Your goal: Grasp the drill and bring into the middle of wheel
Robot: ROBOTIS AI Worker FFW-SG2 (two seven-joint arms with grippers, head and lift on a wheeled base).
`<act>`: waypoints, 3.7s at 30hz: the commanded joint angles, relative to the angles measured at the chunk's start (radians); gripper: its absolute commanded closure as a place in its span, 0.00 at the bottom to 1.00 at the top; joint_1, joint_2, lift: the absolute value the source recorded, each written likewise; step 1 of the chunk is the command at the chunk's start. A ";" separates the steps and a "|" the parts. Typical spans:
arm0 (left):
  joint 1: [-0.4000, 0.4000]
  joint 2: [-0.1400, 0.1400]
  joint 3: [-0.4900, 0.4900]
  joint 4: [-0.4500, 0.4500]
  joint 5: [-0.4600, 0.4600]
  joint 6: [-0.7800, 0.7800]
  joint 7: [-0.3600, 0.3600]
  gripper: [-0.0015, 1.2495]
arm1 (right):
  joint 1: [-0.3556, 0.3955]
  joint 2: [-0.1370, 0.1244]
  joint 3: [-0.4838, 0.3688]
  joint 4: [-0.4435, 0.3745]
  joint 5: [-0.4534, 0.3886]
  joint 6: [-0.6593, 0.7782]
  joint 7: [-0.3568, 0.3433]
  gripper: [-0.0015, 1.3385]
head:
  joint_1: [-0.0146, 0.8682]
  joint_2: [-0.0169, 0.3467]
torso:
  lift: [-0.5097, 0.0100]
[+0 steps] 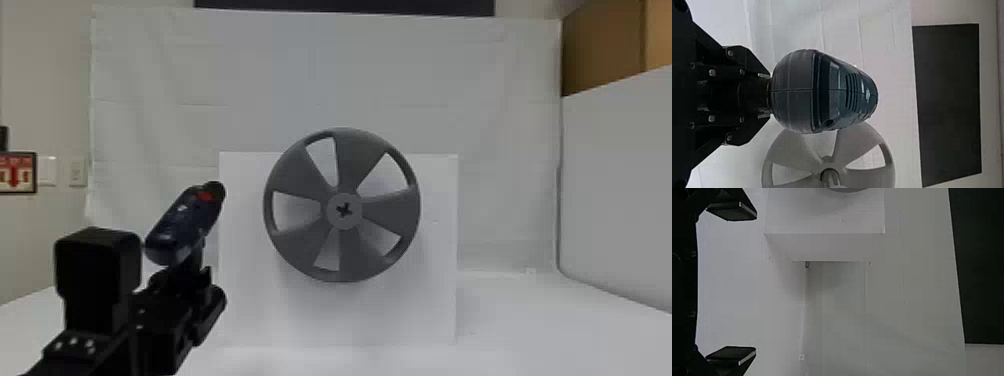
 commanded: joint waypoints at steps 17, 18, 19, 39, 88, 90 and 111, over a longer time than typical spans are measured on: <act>-0.051 0.024 -0.119 -0.026 0.079 0.021 0.010 0.98 | -0.002 0.009 -0.011 -0.002 0.008 0.000 0.000 0.08 | 0.02 0.05 | 0.20; -0.055 0.024 -0.127 -0.026 0.082 0.030 0.019 0.98 | -0.002 0.009 -0.011 -0.002 0.008 0.000 0.000 0.08 | 0.02 0.05 | 0.20; -0.060 0.024 -0.132 -0.026 0.087 0.037 0.030 0.98 | -0.002 0.009 -0.011 -0.002 0.009 0.000 0.000 0.07 | 0.02 0.05 | 0.20; -0.120 -0.005 -0.192 0.065 0.158 0.065 0.046 0.98 | -0.008 0.011 0.005 -0.002 0.026 0.000 0.000 0.08 | 0.02 0.05 | 0.20; -0.243 -0.057 -0.242 0.278 0.201 0.024 0.048 0.98 | -0.018 0.002 0.051 -0.002 0.054 0.009 0.000 0.07 | 0.02 0.05 | 0.20; -0.249 -0.060 -0.245 0.287 0.201 0.021 0.048 0.98 | -0.018 0.002 0.051 -0.002 0.054 0.009 0.000 0.07 | 0.02 0.05 | 0.20; -0.270 -0.067 -0.248 0.353 0.193 0.014 0.054 0.98 | -0.020 0.000 0.052 -0.002 0.058 0.011 0.000 0.07 | 0.02 0.05 | 0.20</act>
